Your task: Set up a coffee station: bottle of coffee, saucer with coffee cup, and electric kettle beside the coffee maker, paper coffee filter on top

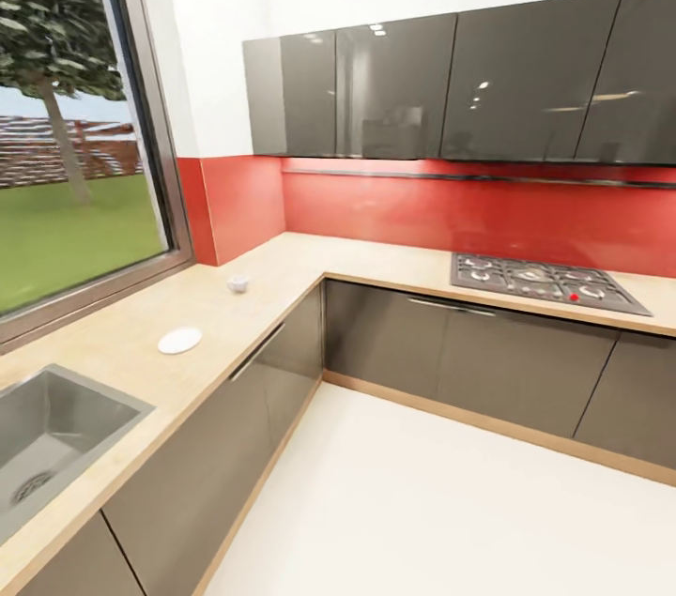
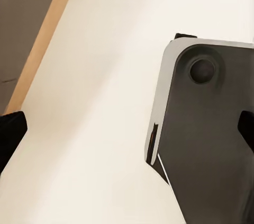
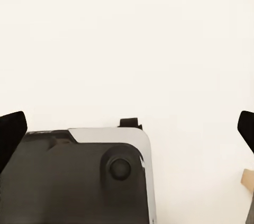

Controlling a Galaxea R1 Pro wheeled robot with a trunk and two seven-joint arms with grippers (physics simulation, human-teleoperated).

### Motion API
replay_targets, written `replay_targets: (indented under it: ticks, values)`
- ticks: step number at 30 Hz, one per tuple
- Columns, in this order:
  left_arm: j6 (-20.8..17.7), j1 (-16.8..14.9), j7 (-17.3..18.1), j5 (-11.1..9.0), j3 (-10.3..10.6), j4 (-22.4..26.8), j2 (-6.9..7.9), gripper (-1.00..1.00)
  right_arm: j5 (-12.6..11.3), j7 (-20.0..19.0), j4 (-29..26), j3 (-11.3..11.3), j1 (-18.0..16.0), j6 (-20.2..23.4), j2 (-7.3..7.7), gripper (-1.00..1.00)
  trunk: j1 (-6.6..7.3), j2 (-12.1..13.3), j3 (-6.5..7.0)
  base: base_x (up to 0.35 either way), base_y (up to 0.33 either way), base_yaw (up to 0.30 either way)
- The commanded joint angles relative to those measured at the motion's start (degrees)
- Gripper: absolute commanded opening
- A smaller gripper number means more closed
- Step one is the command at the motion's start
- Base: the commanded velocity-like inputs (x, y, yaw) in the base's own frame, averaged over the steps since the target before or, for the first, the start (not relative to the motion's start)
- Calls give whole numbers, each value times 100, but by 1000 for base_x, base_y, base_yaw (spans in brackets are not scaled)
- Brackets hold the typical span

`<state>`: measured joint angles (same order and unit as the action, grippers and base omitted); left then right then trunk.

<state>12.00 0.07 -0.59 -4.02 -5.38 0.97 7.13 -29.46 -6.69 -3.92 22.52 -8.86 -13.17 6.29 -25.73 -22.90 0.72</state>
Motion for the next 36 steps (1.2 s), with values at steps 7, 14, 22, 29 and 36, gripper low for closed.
replay_targets:
  ticks: [7,14,22,29,36]
  values:
    - [13,0,7,-20,-34,-1,-1,100,-58,-27,14,36,-2,-19,-5,100,-5,-2,-1,332,-8,-2]
    - [13,2,12,-12,-34,-1,-1,100,-60,-17,14,23,-2,-19,-6,100,-5,-2,-1,280,-152,0]
    - [13,2,11,-11,-34,-1,-1,100,-60,-15,15,35,-2,-19,-7,100,-5,-2,-1,217,-214,0]
    - [13,2,9,-11,-34,-1,-1,100,-51,-9,38,50,-2,-35,-14,100,-5,-2,-1,213,-219,0]
    - [13,2,10,-11,-34,-1,-1,100,-51,-8,40,46,-2,-37,-14,100,-5,-2,-1,213,-220,0]
